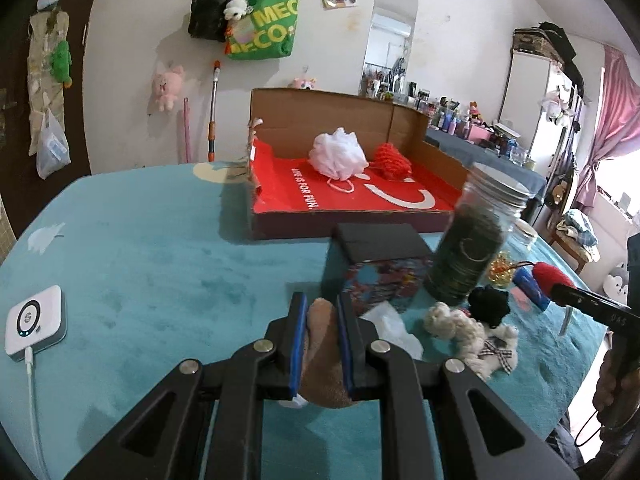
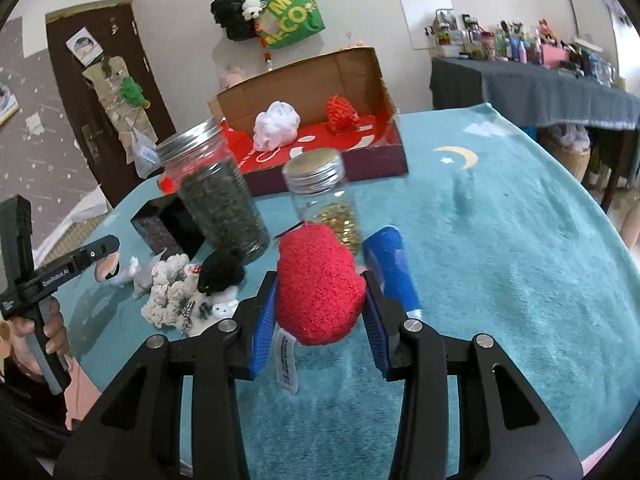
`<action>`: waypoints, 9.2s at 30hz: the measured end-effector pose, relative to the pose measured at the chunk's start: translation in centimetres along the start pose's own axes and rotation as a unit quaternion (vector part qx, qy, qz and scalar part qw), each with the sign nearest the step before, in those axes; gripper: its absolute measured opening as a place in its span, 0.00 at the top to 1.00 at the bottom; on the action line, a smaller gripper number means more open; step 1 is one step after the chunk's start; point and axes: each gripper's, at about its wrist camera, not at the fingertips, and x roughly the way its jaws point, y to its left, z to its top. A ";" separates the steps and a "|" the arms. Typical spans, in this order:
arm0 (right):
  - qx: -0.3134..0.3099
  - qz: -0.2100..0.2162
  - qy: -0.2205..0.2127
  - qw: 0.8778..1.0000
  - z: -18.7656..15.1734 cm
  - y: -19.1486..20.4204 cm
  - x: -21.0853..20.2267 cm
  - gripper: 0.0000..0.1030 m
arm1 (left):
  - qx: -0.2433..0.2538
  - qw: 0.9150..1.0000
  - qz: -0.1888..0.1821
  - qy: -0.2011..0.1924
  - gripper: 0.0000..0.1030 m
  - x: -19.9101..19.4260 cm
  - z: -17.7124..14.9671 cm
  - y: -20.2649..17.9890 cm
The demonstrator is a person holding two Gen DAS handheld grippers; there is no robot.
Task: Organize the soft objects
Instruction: 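Carry the sponge and the red pouch over the cardboard box, then open both tools to release the sponge and pouch into the box, then move both tools back toward the remaining items on the table, then grasp the white cotton pad with the left tool while the right tool grasps the blue rolled cloth, then carry the cotton pad and blue cloth over the cardboard box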
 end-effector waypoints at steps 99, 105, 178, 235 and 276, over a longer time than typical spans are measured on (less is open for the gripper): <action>-0.186 -0.147 0.217 0.947 20.2 1.2 26.4 0.62 | 0.092 0.975 0.003 0.200 0.84 24.2 17.3 -0.6; -0.209 -0.160 0.223 0.939 19.7 1.2 27.1 0.61 | 0.100 0.973 0.017 0.206 0.82 24.5 17.1 -0.4; -0.097 -0.130 -0.113 0.980 1.6 7.2 -4.3 0.06 | 0.041 0.994 0.023 -0.102 0.00 -3.1 0.0 -9.6; -0.085 -0.065 -0.013 0.994 0.2 3.8 0.1 0.82 | 0.067 0.994 -0.077 0.028 0.83 0.7 -0.1 -7.1; -0.037 0.018 0.011 0.999 -0.3 1.9 0.3 0.83 | 0.020 0.995 -0.069 0.062 0.83 1.5 0.3 -2.9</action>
